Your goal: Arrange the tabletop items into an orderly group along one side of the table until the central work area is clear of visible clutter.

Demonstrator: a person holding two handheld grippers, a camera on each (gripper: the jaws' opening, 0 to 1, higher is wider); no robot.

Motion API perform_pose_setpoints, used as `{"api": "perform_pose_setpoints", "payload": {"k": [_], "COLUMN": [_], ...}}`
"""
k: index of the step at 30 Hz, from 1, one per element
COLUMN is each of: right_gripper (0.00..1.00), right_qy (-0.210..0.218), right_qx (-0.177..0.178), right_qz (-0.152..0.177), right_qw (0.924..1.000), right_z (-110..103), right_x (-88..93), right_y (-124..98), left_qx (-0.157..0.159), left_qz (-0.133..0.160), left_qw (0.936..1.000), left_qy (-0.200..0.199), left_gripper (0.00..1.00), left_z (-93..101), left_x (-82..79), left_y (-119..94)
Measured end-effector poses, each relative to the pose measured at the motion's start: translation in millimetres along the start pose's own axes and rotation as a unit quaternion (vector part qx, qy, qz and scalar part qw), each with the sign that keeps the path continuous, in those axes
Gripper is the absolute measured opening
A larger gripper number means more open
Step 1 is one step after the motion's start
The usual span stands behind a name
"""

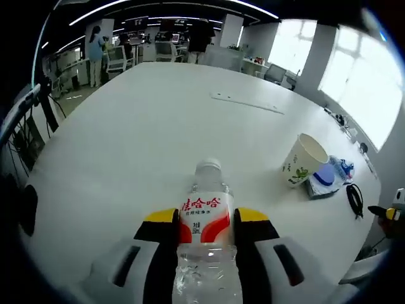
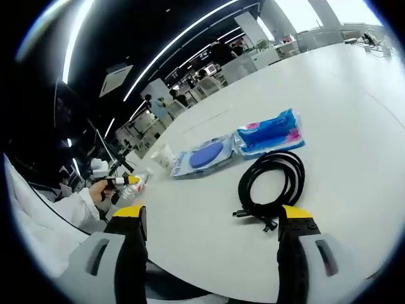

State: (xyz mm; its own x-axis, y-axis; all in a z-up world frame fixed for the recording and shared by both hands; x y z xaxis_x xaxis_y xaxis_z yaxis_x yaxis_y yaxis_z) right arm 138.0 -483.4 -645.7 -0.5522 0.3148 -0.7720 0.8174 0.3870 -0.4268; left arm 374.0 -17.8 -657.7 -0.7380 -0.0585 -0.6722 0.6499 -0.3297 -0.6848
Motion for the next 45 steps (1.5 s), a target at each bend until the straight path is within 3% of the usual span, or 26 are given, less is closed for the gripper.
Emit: {"api": "perform_pose_setpoints", "payload": {"k": [6, 14, 20, 25, 26, 27, 30, 32, 35, 38, 42, 45], "right_gripper": [0.83, 0.78, 0.72, 0.7, 0.68, 0.66, 0.66, 0.65, 0.66, 0.66, 0.64, 0.6], "right_qy": [-0.002, -0.033, -0.057, -0.065, -0.057, -0.018, 0.017, 0.035, 0.03, 0.013, 0.032, 0.053], "right_qx": [-0.019, -0.072, -0.128, -0.185, -0.191, -0.194, -0.223, -0.239, -0.249, -0.247, -0.248, -0.257], "right_qz": [0.0, -0.003, -0.005, -0.013, -0.016, -0.03, -0.013, -0.02, -0.049, -0.073, -0.097, -0.137], "right_qw": [0.9998, 0.9969, 0.9901, 0.9804, 0.9798, 0.9803, 0.9746, 0.9701, 0.9667, 0.9663, 0.9634, 0.9552], "right_z": [-4.8, -32.0, -64.3, -101.1, -107.1, -116.9, -141.3, -156.8, -177.6, -189.7, -206.7, -218.5], "right_x": [-7.3, -37.2, -66.1, -92.1, -96.8, -102.4, -122.9, -131.9, -138.4, -138.6, -136.9, -128.4], "right_y": [3.3, 30.7, 61.5, 91.5, 97.7, 105.9, 129.1, 145.2, 174.0, 190.7, 215.0, 233.0], "left_qx": [0.001, 0.011, 0.007, 0.013, 0.015, 0.017, 0.023, 0.025, 0.025, 0.03, 0.038, 0.044], "left_qz": [-0.001, 0.005, 0.008, 0.014, 0.013, 0.013, 0.017, 0.024, 0.032, 0.04, 0.046, 0.053], "left_qw": [0.9999, 0.9993, 0.9999, 0.9996, 0.9996, 0.9995, 0.999, 0.9986, 0.998, 0.9966, 0.9951, 0.9936], "left_qy": [-0.011, -0.035, -0.009, -0.02, -0.022, -0.023, -0.034, -0.04, -0.049, -0.065, -0.079, -0.09], "left_gripper": [0.33, 0.33, 0.34, 0.34, 0.34, 0.34, 0.35, 0.35, 0.35, 0.35, 0.35, 0.35], "left_z": [1.5, 0.6, 9.0, 6.8, 2.9, 0.9, -5.1, -6.9, -4.7, -5.6, -8.3, -12.0], "left_x": [9.2, 18.2, 21.2, 21.6, 19.9, 19.0, 17.7, 18.8, 21.2, 22.6, 23.0, 22.5], "left_y": [-3.4, -2.4, -4.0, -5.5, -3.2, -2.2, 0.3, 0.4, -1.1, -1.1, -0.6, 0.9]}}
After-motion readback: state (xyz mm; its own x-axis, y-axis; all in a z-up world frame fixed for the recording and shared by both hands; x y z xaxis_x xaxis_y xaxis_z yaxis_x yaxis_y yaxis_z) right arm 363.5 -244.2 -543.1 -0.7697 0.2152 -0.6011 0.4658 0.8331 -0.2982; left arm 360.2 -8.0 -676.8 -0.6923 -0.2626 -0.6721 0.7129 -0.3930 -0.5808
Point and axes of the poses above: the point that each gripper's makers call its tool centre point, and the gripper's own axes: y roughly forward along the fingers, z roughly to its right, x roughly out of its underside, the point moved 10 cm from there along -y, roughly backward along the fingers, and after that the axes turned 7 degrees about -y, right-handed, at the moved point
